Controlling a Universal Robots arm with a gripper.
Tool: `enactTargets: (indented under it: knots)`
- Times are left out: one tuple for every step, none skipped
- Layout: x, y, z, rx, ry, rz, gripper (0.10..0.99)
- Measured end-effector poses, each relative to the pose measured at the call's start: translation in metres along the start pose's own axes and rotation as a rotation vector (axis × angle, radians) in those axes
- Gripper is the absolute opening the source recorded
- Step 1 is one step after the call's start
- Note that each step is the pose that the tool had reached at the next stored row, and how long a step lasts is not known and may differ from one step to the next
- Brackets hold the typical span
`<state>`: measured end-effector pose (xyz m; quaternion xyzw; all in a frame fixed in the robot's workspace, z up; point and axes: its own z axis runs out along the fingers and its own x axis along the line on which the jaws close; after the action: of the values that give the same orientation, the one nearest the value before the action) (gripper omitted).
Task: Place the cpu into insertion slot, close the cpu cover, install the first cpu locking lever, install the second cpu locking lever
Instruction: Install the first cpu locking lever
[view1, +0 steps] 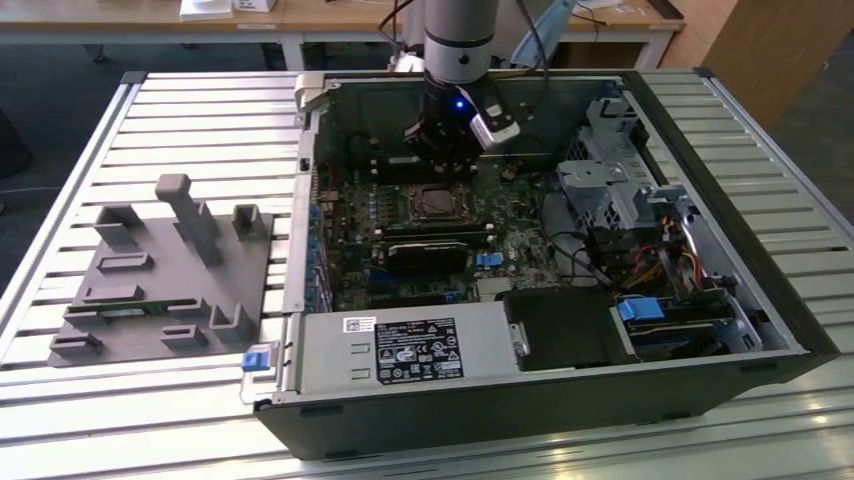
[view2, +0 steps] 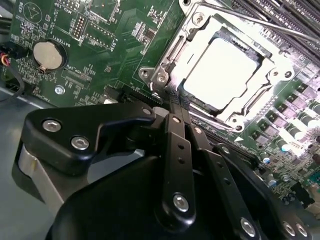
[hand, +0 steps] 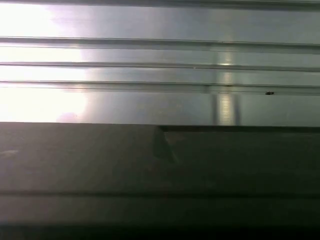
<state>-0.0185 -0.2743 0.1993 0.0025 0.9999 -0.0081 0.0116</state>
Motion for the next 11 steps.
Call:
enactTargets:
  knots:
    - [-0.0001, 0.0004, 0.0005, 0.002, -0.0003, 0.000, 0.106]
    - [-0.0002, 0.0009, 0.0013, 0.002, -0.0006, 0.000, 0.106]
    - [-0.0003, 0.0014, 0.0018, 0.003, -0.0005, 0.000, 0.106]
    - [-0.0003, 0.0017, 0.0022, 0.003, -0.0003, 0.000, 0.106]
    - [-0.0003, 0.0022, 0.0025, 0.004, 0.0000, 0.000, 0.106]
    - [-0.0004, 0.0027, 0.0026, 0.004, 0.0001, 0.000, 0.106]
    - [-0.0004, 0.0030, 0.0027, 0.004, 0.0000, 0.000, 0.106]
    - [-0.0004, 0.0031, 0.0028, 0.003, -0.0001, 0.000, 0.106]
    - [-0.0005, 0.0031, 0.0028, 0.003, -0.0003, 0.000, 0.106]
    - [-0.0005, 0.0032, 0.0023, 0.002, -0.0007, 0.000, 0.106]
    - [-0.0007, 0.0034, 0.0013, 0.001, -0.0015, 0.000, 0.106]
